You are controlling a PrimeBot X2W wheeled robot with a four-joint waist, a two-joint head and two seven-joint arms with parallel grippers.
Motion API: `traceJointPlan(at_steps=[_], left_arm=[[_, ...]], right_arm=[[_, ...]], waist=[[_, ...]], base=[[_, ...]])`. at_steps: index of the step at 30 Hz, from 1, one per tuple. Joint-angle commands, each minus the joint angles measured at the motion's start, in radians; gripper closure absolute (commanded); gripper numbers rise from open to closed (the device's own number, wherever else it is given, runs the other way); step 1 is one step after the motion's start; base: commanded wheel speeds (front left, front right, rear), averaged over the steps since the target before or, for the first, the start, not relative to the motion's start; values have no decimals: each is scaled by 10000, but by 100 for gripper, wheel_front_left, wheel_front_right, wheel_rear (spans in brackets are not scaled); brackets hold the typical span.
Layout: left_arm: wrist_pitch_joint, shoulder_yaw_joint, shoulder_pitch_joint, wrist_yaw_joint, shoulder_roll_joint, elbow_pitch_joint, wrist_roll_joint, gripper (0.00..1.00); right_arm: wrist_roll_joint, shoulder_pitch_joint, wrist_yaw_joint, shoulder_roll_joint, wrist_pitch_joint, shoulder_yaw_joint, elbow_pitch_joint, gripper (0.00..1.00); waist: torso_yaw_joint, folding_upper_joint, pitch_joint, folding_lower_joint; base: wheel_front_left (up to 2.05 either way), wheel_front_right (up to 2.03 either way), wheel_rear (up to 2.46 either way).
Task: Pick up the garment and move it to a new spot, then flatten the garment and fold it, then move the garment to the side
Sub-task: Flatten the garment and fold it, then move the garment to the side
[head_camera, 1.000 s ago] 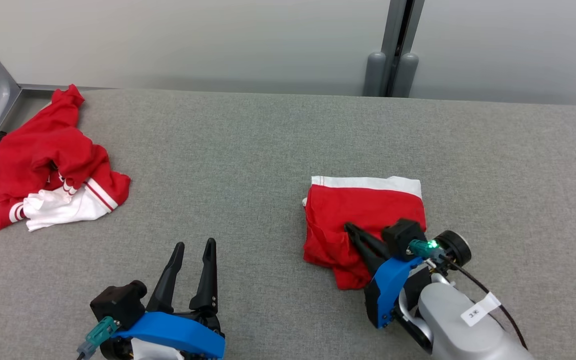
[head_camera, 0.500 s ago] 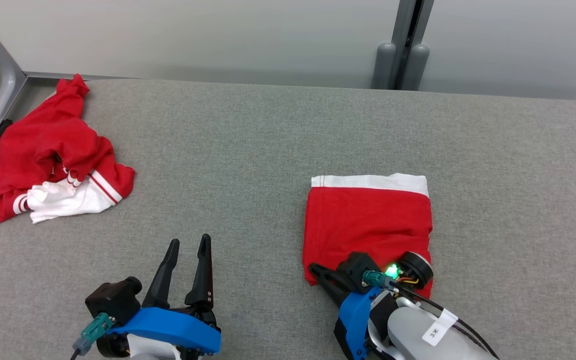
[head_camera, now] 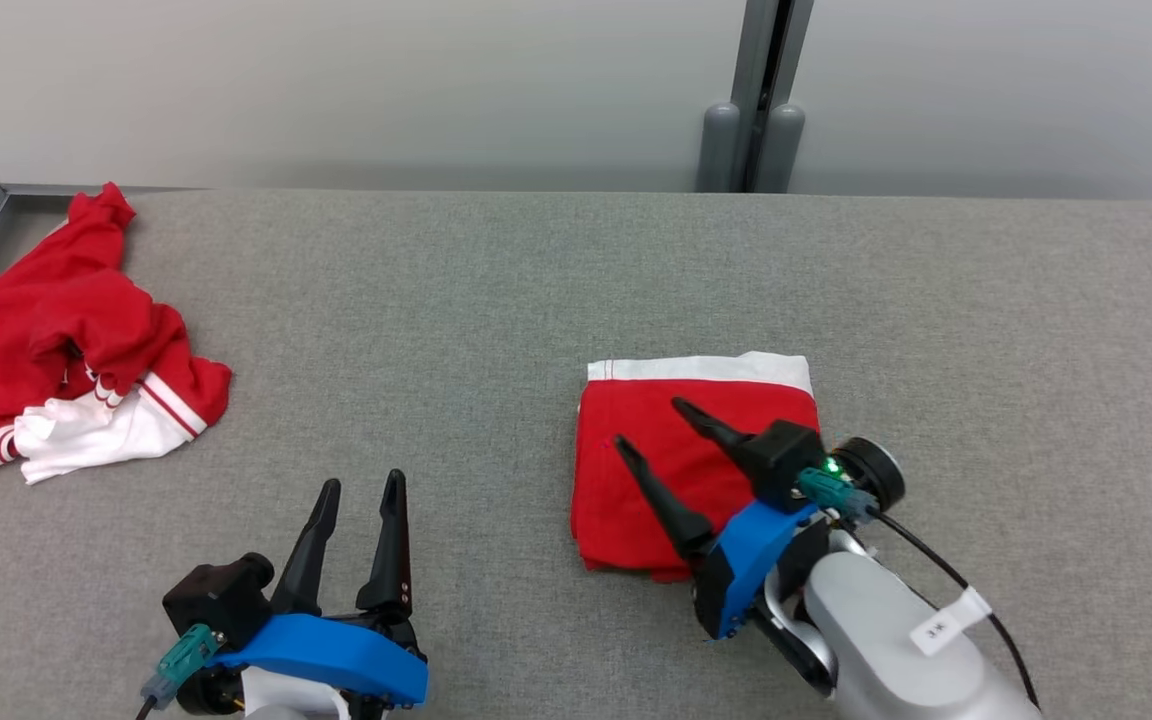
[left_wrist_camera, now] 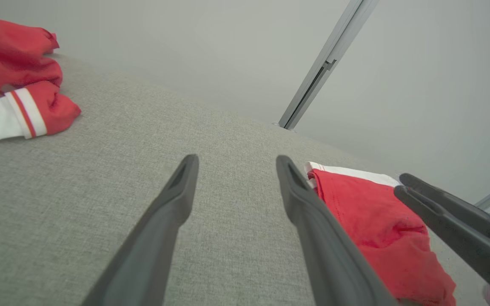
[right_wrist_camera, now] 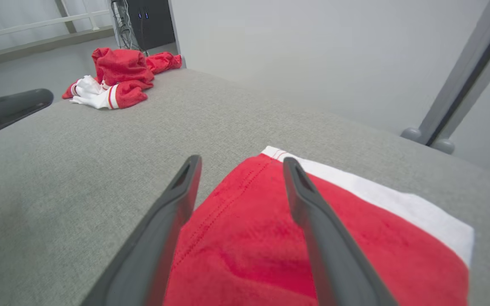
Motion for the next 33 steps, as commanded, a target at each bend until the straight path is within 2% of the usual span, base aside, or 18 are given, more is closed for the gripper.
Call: traceJointPlan(at_steps=[1,8,12,20,33], left_arm=[[-42,63,-49,20,15,55,76,0],[-41,475,168,41,-70,273,445,0],[-43,773,379,-46,-152,321,723,0],[-43,1397,969,-214,-424,282,1522,0],[-43,1985,1387,-400,-710,353,2525,0]], right_arm=[[-202,451,1,-69,-30,-453,-247,0],[-1293,2415,1,14,-33,-3594,-2135,0],[-1212,3501,1,33,-33,-4594,-3050,0],[-712,4845,1,33,-34,-5463,-3882,0],[-637,5012,1,34,-34,-5642,-3833,0]], waist=[[-111,0,-102,0],[-361,0,-395,0],[-403,0,-551,0],[-532,0,-806,0],[-611,0,-849,0]], base=[[0,0,0],[0,0,0],[0,0,0],[0,0,0],[0,0,0]])
